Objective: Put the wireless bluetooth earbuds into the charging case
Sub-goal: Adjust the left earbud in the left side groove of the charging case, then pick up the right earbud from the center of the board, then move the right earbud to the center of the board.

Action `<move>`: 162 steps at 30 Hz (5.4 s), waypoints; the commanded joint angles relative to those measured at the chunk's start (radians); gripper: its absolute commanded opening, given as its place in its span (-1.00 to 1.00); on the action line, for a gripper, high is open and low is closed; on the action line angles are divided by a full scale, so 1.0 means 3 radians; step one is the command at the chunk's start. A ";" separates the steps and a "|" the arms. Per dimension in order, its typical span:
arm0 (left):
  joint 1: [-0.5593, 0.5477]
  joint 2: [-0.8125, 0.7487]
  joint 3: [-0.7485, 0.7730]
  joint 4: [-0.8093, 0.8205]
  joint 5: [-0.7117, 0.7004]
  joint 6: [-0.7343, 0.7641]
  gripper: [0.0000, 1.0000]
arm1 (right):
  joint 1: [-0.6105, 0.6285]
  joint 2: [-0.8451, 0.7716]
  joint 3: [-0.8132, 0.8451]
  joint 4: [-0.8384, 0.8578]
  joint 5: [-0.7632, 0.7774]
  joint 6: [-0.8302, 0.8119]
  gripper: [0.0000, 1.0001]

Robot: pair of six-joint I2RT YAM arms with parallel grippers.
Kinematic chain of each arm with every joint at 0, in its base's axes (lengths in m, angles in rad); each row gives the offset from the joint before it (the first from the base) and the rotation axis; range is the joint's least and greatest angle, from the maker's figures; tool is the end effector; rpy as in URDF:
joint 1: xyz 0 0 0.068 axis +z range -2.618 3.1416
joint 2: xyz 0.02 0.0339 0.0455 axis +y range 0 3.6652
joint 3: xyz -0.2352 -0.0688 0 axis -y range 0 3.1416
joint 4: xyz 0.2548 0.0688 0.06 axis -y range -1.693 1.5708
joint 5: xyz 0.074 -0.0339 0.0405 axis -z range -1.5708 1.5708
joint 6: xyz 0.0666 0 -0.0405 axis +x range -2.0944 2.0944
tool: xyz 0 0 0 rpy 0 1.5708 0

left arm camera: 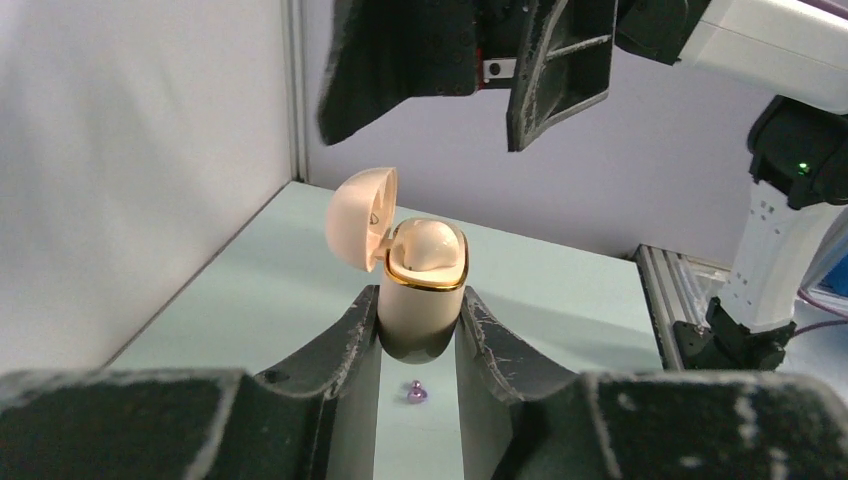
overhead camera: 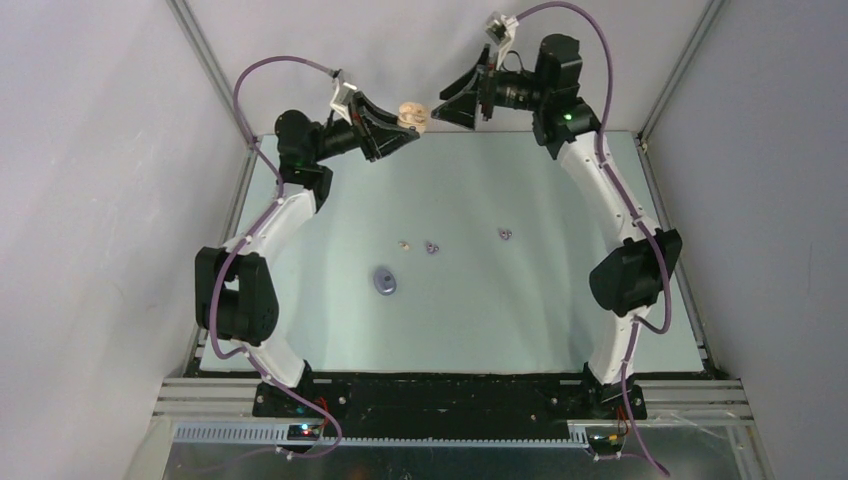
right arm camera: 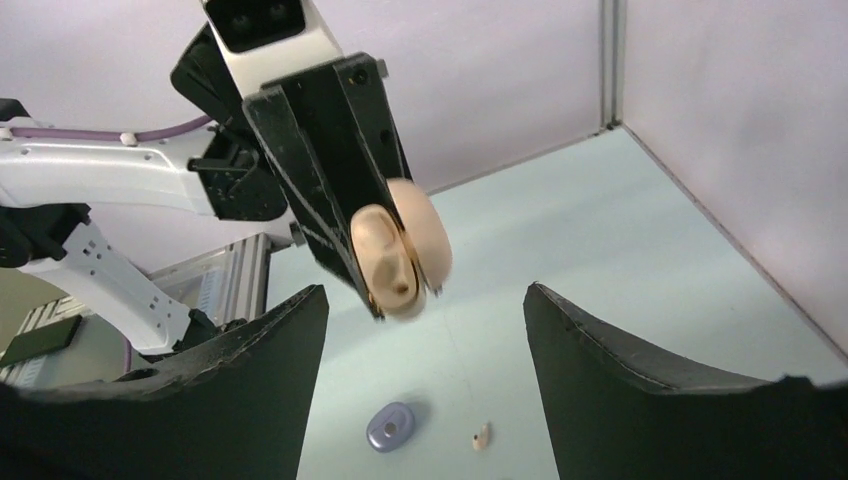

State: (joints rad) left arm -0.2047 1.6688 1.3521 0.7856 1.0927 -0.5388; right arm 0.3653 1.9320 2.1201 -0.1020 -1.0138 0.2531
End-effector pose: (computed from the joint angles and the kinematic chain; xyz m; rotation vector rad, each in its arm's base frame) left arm 0.3769 -0.1386 0.3725 0.8467 1.2033 -1.2107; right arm 0.4011 0.2139 0.4495 -0.9383 1.3703 1.2228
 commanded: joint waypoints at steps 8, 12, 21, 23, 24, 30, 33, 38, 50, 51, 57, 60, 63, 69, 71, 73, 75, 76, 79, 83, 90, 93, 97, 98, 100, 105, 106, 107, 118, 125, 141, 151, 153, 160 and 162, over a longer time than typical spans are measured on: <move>0.0266 -0.0216 0.0027 -0.0277 -0.0481 0.0057 -1.00 | -0.0117 -0.0504 -0.0821 -0.0964 0.0397 -0.1639 0.31; 0.0380 -0.0451 -0.0238 -0.0245 -0.0652 -0.0079 -1.00 | 0.0022 -0.0407 -0.0838 -0.1630 0.0845 -0.2319 0.08; 0.0587 -0.1367 -0.1148 -0.0859 -0.0707 0.0338 -0.99 | 0.0397 -0.0199 -0.1088 -0.2036 0.1592 -0.2173 -0.28; 0.0605 -0.1528 -0.1059 -0.1693 -0.0657 0.0798 -0.98 | 0.0448 -0.0259 -0.1262 -0.1917 0.1589 -0.1887 -0.33; 0.0608 -0.1574 -0.1019 -0.1962 -0.0628 0.1097 -0.98 | 0.0486 -0.0304 -0.1314 -0.1847 0.1527 -0.1805 -0.36; 0.0642 -0.2054 -0.1095 -0.2811 -0.0785 0.1548 -1.00 | 0.0792 -0.0247 -0.1735 -0.1470 0.1602 -0.1741 -0.31; 0.0670 -0.2300 -0.1272 -0.2539 -0.1159 0.1184 -1.00 | 0.0896 -0.0079 -0.1635 -0.1424 0.1876 -0.1517 -0.22; 0.0672 -0.2576 -0.1284 -0.2447 -0.1543 0.0749 -1.00 | 0.1053 0.0216 -0.1394 -0.1502 0.2178 -0.1209 -0.12; 0.1016 -0.2684 -0.1371 -0.2262 -0.1890 0.0495 -1.00 | 0.1241 0.1094 -0.0491 -0.1813 0.2549 -0.0623 -0.10; 0.1026 -0.2676 -0.1375 -0.2251 -0.1882 0.0498 -1.00 | 0.1246 0.1131 -0.0404 -0.1828 0.2565 -0.0618 -0.10; 0.1098 -0.2647 -0.1448 -0.2149 -0.1965 0.0376 -1.00 | 0.1273 0.1337 -0.0192 -0.1884 0.2615 -0.0572 -0.10; 0.1116 -0.2645 -0.1436 -0.2169 -0.1953 0.0379 -1.00 | 0.1281 0.1443 -0.0085 -0.1957 0.2622 -0.0570 -0.08; 0.1128 -0.2644 -0.1420 -0.2225 -0.1960 0.0418 -1.00 | 0.1282 0.1558 0.0156 -0.2069 0.2616 -0.0589 -0.04; 0.1141 -0.2605 -0.1377 -0.2215 -0.1952 0.0413 -1.00 | 0.1288 0.1679 0.0278 -0.2181 0.2696 -0.0626 -0.04; 0.1141 -0.2594 -0.1358 -0.2219 -0.1950 0.0415 -1.00 | 0.1289 0.1679 0.0266 -0.2195 0.2712 -0.0635 -0.04; 0.1146 -0.2581 -0.1352 -0.2216 -0.1948 0.0417 -1.00 | 0.1294 0.1672 0.0252 -0.2198 0.2714 -0.0642 -0.04; 0.1150 -0.2569 -0.1348 -0.2204 -0.1948 0.0414 -1.00 | 0.1297 0.1683 0.0238 -0.2210 0.2697 -0.0644 -0.04; 0.1148 -0.2560 -0.1350 -0.2190 -0.1950 0.0410 -1.00 | 0.1308 0.1689 0.0236 -0.2216 0.2691 -0.0651 -0.04; 0.1146 -0.2558 -0.1345 -0.2170 -0.1945 0.0388 -1.00 | 0.1329 0.1706 0.0224 -0.2226 0.2699 -0.0664 -0.07; 0.1147 -0.2557 -0.1342 -0.2195 -0.1922 0.0402 -1.00 | 0.1352 0.1735 0.0215 -0.2217 0.2725 -0.0660 -0.13; 0.1144 -0.2618 -0.1371 -0.2236 -0.1918 0.0413 -1.00 | 0.1368 0.1772 0.0180 -0.2221 0.2832 -0.0691 -0.21; 0.1147 -0.2665 -0.1396 -0.2254 -0.1933 0.0421 -1.00 | 0.1360 0.1781 0.0164 -0.2213 0.2853 -0.0719 -0.26; 0.1148 -0.2698 -0.1423 -0.2263 -0.1940 0.0423 -1.00 | 0.1364 0.1804 0.0172 -0.2181 0.2895 -0.0769 -0.33; 0.1145 -0.2698 -0.1427 -0.2263 -0.1940 0.0422 -1.00 | 0.1362 0.1811 0.0177 -0.2168 0.2904 -0.0793 -0.39; 0.1147 -0.2699 -0.1419 -0.2259 -0.1938 0.0420 -1.00 | 0.1359 0.1820 0.0185 -0.2161 0.2910 -0.0830 -0.50; 0.1148 -0.2684 -0.1394 -0.2245 -0.1914 0.0479 -1.00 | 0.1311 0.1616 0.0088 -0.2212 0.2686 -0.1215 -0.81; 0.1148 -0.2676 -0.1396 -0.2238 -0.1901 0.0491 -1.00 | 0.1293 0.1546 -0.0012 -0.2212 0.2654 -0.1346 -0.86; 0.1148 -0.2672 -0.1405 -0.2219 -0.1892 0.0512 -1.00 | 0.1285 0.1394 -0.0078 -0.2214 0.2581 -0.1424 -0.89; 0.1197 -0.2618 -0.1458 -0.2052 -0.1679 0.0466 -1.00 | 0.1239 0.0054 -0.1594 -0.3680 0.1872 -0.4468 -0.97; 0.1199 -0.2639 -0.1481 -0.2102 -0.1660 0.0521 -1.00 | 0.1157 -0.0035 -0.2228 -0.3808 0.2436 -0.5374 -0.97; 0.1195 -0.2569 -0.1392 -0.2197 -0.1642 0.0550 -1.00 | 0.1393 0.0096 -0.2308 -0.2975 0.2502 -0.6141 -0.94; 0.1196 -0.2532 -0.1341 -0.2255 -0.1634 0.0574 -1.00 | 0.1410 0.0106 -0.2377 -0.2733 0.2462 -0.6383 -0.66; 0.1198 -0.2526 -0.1335 -0.2263 -0.1635 0.0578 -1.00 | 0.1408 0.0106 -0.2373 -0.2713 0.2459 -0.6362 -0.52; 0.1195 -0.2492 -0.1278 -0.2280 -0.1601 0.0578 -1.00 | 0.1345 -0.0215 -0.2373 -0.2674 0.2391 -0.6040 -0.09; 0.1196 -0.2478 -0.1282 -0.2255 -0.1587 0.0552 -1.00 | 0.1317 -0.0340 -0.2377 -0.2681 0.2365 -0.5829 -0.05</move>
State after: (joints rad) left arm 0.1455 0.9234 0.9230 0.0864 0.5907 -0.3836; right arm 0.7773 1.9537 1.4052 -0.9115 -0.2668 -1.5940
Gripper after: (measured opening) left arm 0.320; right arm 0.460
